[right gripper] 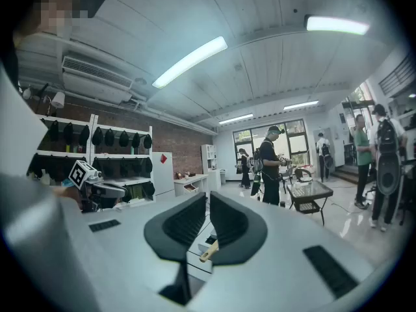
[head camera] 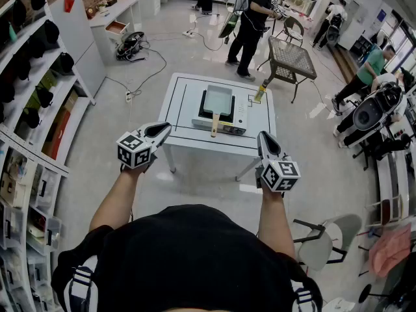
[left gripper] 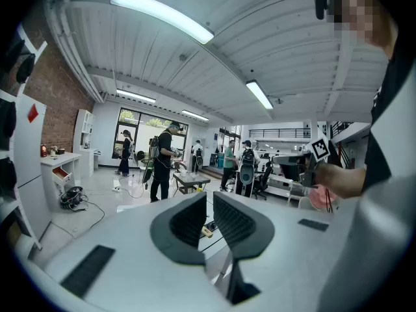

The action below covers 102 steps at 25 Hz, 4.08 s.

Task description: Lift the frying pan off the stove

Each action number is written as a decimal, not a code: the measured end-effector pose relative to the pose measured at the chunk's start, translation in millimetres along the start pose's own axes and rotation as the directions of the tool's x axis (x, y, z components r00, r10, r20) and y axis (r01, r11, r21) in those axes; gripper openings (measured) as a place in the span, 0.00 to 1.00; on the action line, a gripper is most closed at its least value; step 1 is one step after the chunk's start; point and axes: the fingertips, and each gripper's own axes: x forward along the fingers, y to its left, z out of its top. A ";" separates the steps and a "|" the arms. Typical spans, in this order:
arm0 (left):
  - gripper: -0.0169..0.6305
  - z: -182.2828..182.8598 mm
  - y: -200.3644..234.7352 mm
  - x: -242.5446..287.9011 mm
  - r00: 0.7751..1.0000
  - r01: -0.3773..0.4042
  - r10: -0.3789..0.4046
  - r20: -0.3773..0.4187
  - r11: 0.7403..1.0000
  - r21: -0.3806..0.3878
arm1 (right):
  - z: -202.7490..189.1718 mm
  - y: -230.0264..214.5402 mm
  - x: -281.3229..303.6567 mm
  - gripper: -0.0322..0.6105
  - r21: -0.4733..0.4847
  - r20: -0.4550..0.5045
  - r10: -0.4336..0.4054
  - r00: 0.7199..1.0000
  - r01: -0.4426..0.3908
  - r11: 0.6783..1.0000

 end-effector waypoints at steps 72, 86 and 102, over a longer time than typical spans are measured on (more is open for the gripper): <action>0.08 -18.4 95.4 94.6 0.996 0.017 -0.022 -0.082 0.998 -0.063 | -43.4 -48.4 137.2 0.07 0.114 -0.095 0.012 0.995 -0.001 0.994; 0.08 -32.0 117.3 153.7 0.993 -0.030 0.018 -0.115 0.995 -0.097 | -66.7 -94.7 194.8 0.07 0.146 -0.136 0.079 0.988 -0.059 0.988; 0.08 -25.6 128.6 212.7 0.990 -0.080 0.064 -0.130 0.988 -0.128 | -63.4 -141.1 250.6 0.07 0.151 -0.172 0.163 0.972 -0.138 0.979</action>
